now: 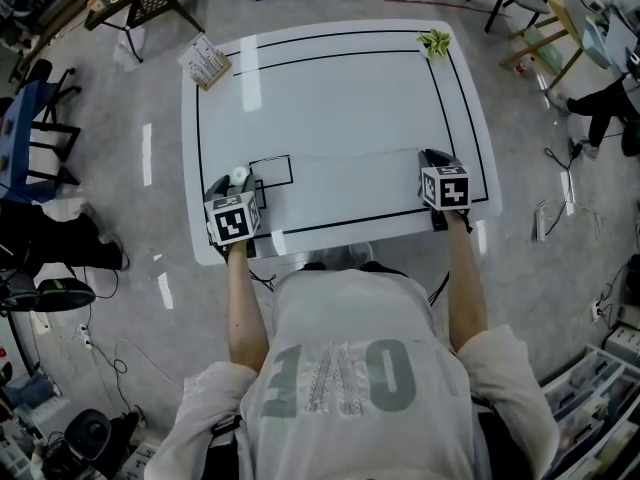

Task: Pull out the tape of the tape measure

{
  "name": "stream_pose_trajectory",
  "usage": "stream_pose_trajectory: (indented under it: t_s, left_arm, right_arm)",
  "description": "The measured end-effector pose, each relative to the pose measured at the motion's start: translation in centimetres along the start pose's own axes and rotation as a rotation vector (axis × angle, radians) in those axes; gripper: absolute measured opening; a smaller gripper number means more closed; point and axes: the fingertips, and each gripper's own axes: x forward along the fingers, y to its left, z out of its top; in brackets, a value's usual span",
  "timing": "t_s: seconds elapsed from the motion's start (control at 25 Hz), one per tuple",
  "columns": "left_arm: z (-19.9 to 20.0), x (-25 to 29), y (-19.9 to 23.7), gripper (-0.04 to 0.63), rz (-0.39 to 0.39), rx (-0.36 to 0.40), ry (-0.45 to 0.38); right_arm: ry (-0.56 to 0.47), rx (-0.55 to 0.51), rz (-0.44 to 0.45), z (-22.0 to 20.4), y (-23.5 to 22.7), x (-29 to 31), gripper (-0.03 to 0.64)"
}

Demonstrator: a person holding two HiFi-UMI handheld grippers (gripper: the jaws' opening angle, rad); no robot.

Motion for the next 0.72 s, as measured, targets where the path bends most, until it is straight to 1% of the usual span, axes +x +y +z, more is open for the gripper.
stream_pose_trajectory:
  t_s: [0.32,0.44,0.52,0.64,0.72]
  left_arm:
    - [0.4,-0.2,-0.2,0.225,0.004,0.001,-0.028]
    - [0.8,-0.4,-0.3,0.225,0.005,0.008,-0.036]
    - [1.3,-0.7,-0.4,0.225,0.008,0.013,-0.047]
    - [3.1,-1.5,-0.2,0.225,0.022,0.022,-0.086]
    - [5.3,-2.4,0.0,0.225,0.039,0.026,-0.141]
  right_arm:
    - [-0.009,-0.011,0.011,0.1,0.5,-0.3,0.043]
    - [-0.013,-0.009,0.012,0.2,0.4,-0.5,0.071]
    - [-0.022,-0.010,0.011,0.6,0.3,-0.7,0.077]
    - [-0.054,-0.021,0.002,1.9,0.2,-1.4,0.077]
    - [-0.092,-0.037,-0.010,3.6,0.1,-2.2,0.077]
